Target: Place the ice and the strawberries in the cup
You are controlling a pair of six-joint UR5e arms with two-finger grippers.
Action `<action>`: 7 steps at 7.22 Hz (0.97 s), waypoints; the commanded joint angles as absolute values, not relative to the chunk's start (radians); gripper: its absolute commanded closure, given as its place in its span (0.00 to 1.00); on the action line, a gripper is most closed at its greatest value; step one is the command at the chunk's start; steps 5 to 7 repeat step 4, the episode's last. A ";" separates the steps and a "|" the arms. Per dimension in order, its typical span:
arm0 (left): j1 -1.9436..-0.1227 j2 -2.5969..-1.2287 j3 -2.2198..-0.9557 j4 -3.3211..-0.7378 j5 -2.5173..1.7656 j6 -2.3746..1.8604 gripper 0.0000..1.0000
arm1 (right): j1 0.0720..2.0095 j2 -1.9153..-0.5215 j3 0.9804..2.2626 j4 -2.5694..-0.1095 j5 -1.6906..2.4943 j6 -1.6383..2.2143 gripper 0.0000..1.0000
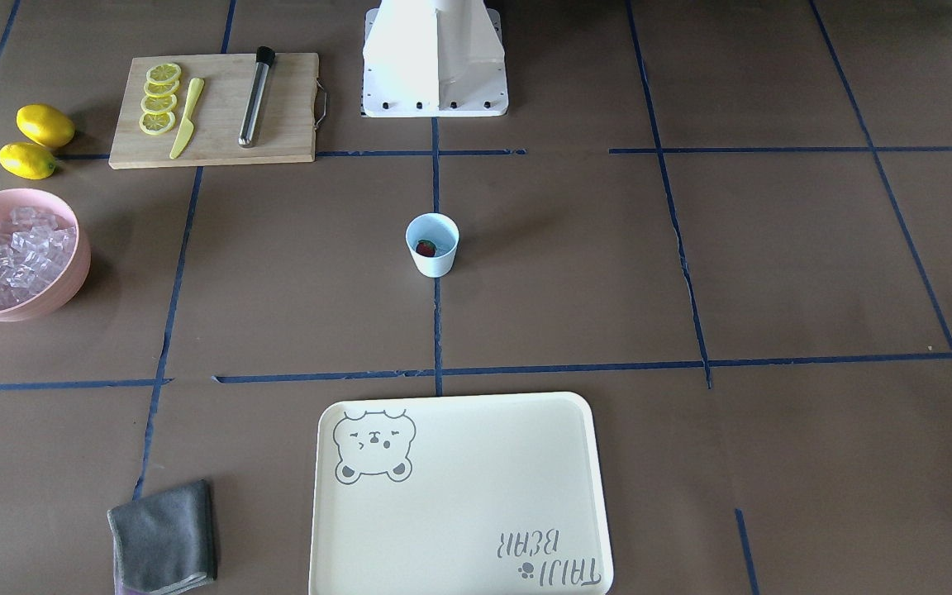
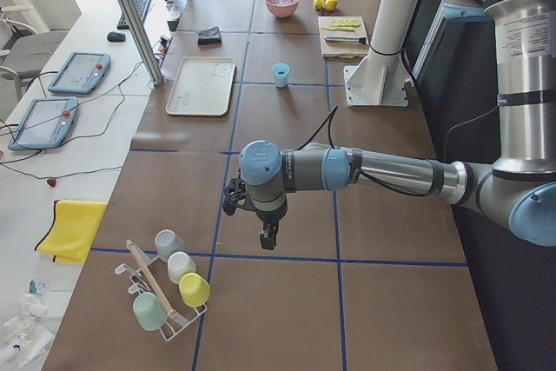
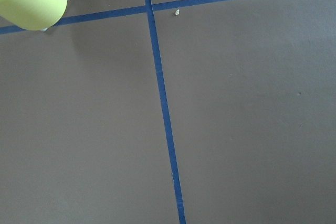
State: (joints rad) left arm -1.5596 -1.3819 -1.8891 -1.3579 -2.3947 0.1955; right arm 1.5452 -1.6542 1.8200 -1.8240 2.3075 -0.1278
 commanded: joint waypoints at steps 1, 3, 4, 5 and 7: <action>-1.560 -1.376 -1.881 -1.358 -2.398 0.205 0.00 | 1.545 -1.634 1.802 -1.832 2.319 -0.127 0.00; -1.560 -1.376 -1.893 -1.359 -2.396 0.207 0.00 | 1.551 -1.626 1.802 -1.830 2.321 -0.126 0.00; -1.560 -1.377 -1.893 -1.359 -2.396 0.207 0.00 | 1.551 -1.626 1.804 -1.830 2.322 -0.126 0.00; -1.560 -1.377 -1.893 -1.359 -2.396 0.207 0.00 | 1.551 -1.626 1.804 -1.830 2.322 -0.126 0.00; -1.560 -1.377 -1.893 -1.359 -2.396 0.207 0.00 | 1.551 -1.626 1.804 -1.830 2.322 -0.126 0.00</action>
